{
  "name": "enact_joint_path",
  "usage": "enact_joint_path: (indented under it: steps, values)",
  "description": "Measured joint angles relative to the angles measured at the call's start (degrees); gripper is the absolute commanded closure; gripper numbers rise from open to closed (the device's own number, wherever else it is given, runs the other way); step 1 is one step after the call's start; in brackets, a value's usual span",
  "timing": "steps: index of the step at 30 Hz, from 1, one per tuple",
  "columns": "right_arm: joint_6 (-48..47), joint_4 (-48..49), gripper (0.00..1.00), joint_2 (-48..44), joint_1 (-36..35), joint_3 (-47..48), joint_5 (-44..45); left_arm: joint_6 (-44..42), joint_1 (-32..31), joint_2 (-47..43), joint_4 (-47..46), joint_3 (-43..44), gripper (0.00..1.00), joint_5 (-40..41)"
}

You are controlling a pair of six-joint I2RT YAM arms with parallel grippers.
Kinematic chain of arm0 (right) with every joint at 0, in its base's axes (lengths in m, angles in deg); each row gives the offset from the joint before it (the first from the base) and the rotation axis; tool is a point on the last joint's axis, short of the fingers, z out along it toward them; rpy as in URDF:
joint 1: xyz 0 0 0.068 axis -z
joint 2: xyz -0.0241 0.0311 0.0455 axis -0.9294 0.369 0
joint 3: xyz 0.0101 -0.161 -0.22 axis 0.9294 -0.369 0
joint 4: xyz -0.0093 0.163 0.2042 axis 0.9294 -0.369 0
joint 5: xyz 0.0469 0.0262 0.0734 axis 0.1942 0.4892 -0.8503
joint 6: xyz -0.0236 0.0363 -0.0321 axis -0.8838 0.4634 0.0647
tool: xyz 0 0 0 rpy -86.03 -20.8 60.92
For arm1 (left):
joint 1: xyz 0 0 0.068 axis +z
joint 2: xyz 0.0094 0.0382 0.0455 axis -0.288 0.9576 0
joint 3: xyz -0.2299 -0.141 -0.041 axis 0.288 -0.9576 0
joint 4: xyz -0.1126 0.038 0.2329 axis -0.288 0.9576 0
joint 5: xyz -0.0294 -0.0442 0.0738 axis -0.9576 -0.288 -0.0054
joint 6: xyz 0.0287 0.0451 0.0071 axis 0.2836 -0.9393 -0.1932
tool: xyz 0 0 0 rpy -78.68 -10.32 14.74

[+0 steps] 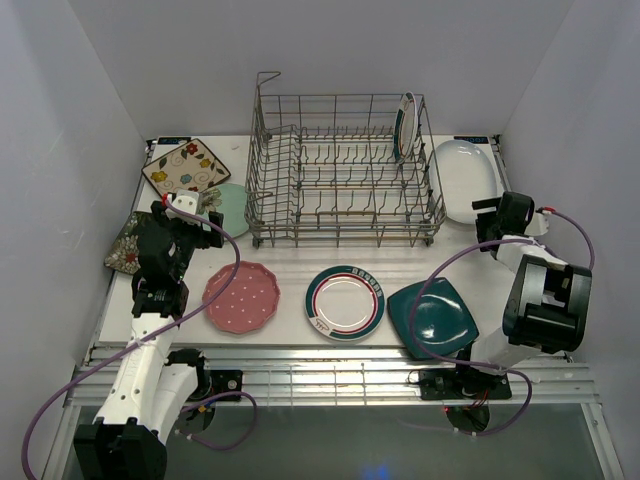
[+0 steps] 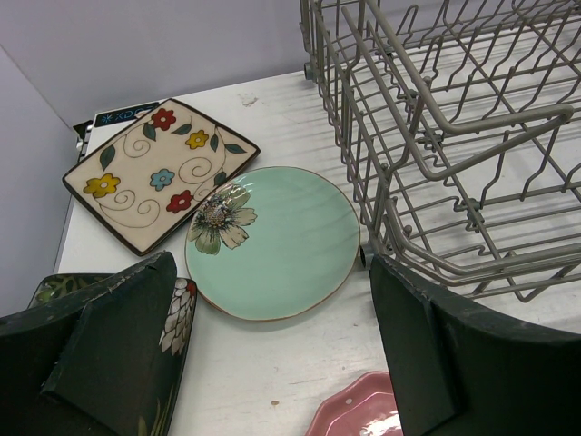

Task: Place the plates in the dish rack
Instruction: Pick up the plate at the center of the board.

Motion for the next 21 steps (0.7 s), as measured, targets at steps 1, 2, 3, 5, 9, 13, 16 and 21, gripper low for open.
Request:
enact_joint_path:
  steps: [1, 2, 3, 5, 9, 13, 16, 21]
  values:
    - [0.0, 0.17, 0.14, 0.52, 0.02, 0.13, 0.0, 0.0, 0.0, 0.0, 0.0, 0.0, 0.02, 0.0]
    - [0.02, 0.42, 0.14, 1.27, 0.04, 0.33, -0.07, 0.0, 0.0, 0.0, 0.0, 0.0, 0.02, 0.0]
    - [0.04, 0.72, 0.15, 1.99, 0.09, 0.5, -0.17, -0.02, 0.0, 0.0, 0.0, 0.0, 0.02, 0.0]
    - [0.11, 1.14, 0.15, 3.28, 0.22, 0.92, -0.37, -0.04, 0.0, 0.0, 0.0, 0.0, 0.02, 0.0]
    - [0.22, 2.21, 0.19, 5.57, 0.28, 1.53, -0.42, -0.17, 0.0, 0.0, 0.0, 0.0, 0.02, 0.0]
    - [0.2, 3.61, 0.23, 6.8, 0.31, 1.57, -0.28, -0.2, 0.0, 0.02, 0.0, 0.0, 0.02, 0.0]
    - [0.17, 4.15, 0.28, 7.56, 0.31, 2.03, 0.04, -0.22, 0.0, 0.09, 0.0, 0.0, 0.02, -0.02]
    - [0.35, 6.73, 0.37, 9.86, 0.31, 2.64, 0.07, -0.37, 0.0, 0.11, 0.02, 0.0, 0.02, -0.02]
